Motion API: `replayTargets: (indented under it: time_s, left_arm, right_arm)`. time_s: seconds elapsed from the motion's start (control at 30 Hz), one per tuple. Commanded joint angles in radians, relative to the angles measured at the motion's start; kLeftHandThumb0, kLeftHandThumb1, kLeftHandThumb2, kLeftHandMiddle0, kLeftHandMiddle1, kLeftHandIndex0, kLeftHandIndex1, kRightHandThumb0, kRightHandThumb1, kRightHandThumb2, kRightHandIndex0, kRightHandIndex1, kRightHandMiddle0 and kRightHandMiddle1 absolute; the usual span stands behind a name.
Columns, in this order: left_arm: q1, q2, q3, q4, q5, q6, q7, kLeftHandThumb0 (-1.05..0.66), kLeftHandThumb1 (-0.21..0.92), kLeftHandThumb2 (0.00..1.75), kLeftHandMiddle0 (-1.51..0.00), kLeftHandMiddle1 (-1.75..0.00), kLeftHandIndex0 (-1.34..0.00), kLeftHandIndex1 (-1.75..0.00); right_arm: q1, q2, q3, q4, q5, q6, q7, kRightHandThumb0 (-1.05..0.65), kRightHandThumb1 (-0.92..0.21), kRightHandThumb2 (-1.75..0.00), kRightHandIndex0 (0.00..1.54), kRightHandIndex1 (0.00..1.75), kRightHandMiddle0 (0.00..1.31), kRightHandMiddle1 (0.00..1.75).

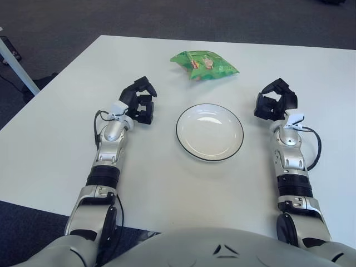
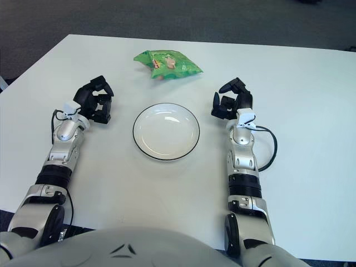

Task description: Put the snack into the plate.

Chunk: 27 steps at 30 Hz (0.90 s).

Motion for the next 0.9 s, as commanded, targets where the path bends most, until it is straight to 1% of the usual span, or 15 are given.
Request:
replayTargets:
  time_s: [0.0, 0.1, 0.23, 0.4, 0.43, 0.53, 0.67, 0.87]
  left_arm:
    - [0.187, -0.102, -0.034, 0.118, 0.004, -0.003, 0.009, -0.52, 0.22, 1.43, -1.26, -1.75, -0.69, -1.75]
    - [0.183, -0.103, -0.036, 0.129, 0.004, -0.015, 0.009, -0.51, 0.23, 1.42, -1.26, -1.75, -0.68, -1.75]
    - [0.176, -0.103, -0.037, 0.145, 0.004, -0.023, 0.01, -0.51, 0.23, 1.42, -1.26, -1.75, -0.68, -1.75]
    - [0.165, -0.1, -0.039, 0.169, 0.006, -0.029, 0.004, -0.5, 0.25, 1.4, -1.26, -1.75, -0.67, -1.75]
    - [0.163, -0.099, -0.039, 0.173, 0.007, -0.035, 0.003, -0.5, 0.25, 1.39, -1.26, -1.75, -0.66, -1.75]
    - [0.159, -0.1, -0.04, 0.184, 0.006, -0.053, -0.002, -0.5, 0.25, 1.39, -1.26, -1.75, -0.66, -1.75]
    - [0.157, -0.102, -0.041, 0.191, 0.007, -0.062, 0.002, -0.51, 0.25, 1.4, -1.26, -1.75, -0.67, -1.75]
    - [0.156, -0.102, -0.043, 0.191, 0.005, -0.047, 0.005, -0.51, 0.24, 1.41, -1.25, -1.75, -0.68, -1.75]
  right_arm:
    - [0.108, -0.032, 0.014, 0.034, -0.026, -0.015, 0.035, -0.48, -0.33, -1.3, 1.31, 1.75, 0.6, 1.75]
    - [0.083, -0.054, 0.022, 0.01, -0.039, 0.003, 0.048, -0.48, -0.32, -1.31, 1.31, 1.75, 0.61, 1.75]
    - [0.047, -0.084, 0.032, 0.013, -0.055, 0.011, 0.063, -0.48, -0.31, -1.32, 1.3, 1.75, 0.62, 1.75]
    - [0.001, -0.131, 0.05, 0.048, -0.086, -0.008, 0.084, -0.49, -0.3, -1.33, 1.3, 1.75, 0.63, 1.75]
    - [-0.009, -0.141, 0.055, 0.061, -0.093, -0.017, 0.089, -0.49, -0.3, -1.33, 1.3, 1.75, 0.63, 1.75]
    - [-0.068, -0.184, 0.077, 0.129, -0.116, -0.045, 0.117, -0.49, -0.3, -1.33, 1.3, 1.75, 0.63, 1.75]
    - [-0.125, -0.221, 0.099, 0.185, -0.14, -0.067, 0.14, -0.48, -0.31, -1.32, 1.28, 1.75, 0.62, 1.75]
    - [-0.2, -0.281, 0.15, 0.23, -0.208, -0.092, 0.161, -0.47, -0.34, -1.29, 1.25, 1.75, 0.59, 1.75]
